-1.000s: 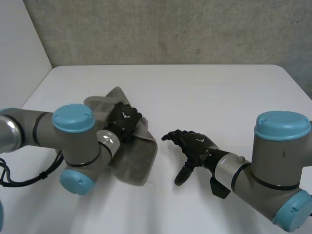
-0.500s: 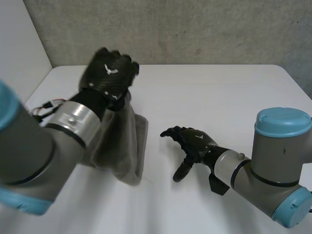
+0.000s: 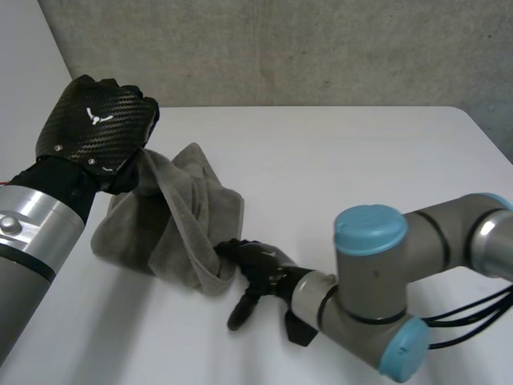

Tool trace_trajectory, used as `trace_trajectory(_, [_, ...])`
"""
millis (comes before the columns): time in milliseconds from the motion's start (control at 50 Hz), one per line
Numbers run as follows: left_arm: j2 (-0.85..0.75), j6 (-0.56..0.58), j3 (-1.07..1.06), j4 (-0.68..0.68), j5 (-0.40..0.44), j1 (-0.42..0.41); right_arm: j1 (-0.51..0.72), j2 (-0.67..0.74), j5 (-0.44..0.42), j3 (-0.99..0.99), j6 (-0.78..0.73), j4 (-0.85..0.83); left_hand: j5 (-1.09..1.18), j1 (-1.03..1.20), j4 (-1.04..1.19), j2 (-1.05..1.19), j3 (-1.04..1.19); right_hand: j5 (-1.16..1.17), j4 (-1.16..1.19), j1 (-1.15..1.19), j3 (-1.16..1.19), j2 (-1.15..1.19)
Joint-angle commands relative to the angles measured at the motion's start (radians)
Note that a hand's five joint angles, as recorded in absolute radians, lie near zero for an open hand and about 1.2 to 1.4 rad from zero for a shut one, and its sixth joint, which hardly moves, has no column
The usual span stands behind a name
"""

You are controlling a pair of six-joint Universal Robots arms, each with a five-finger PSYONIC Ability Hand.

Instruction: Fold the towel.

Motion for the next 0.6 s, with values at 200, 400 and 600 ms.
trace_trajectory(200, [0.05, -0.006, 0.001, -0.003, -0.004, 0.02, 0.064, 0.075, 0.172, -0.145, -0.046, 0.006, 0.11, 0.134, 0.039, 0.047, 0.053, 1.159, 1.158, 1.166, 1.166, 1.157])
trace_trajectory(400, [0.053, -0.029, 0.081, -0.006, -0.006, 0.075, -0.144, -0.315, 0.089, -0.092, -0.081, -0.03, 0.11, 0.134, 0.039, 0.047, 0.053, 1.159, 1.158, 1.166, 1.166, 1.157])
trace_trajectory(600, [0.058, -0.17, 0.187, -0.128, 0.011, 0.077, -0.201, -0.505, -0.049, -0.297, -0.436, 0.437, 0.11, 0.134, 0.039, 0.047, 0.053, 1.159, 1.158, 1.166, 1.166, 1.157])
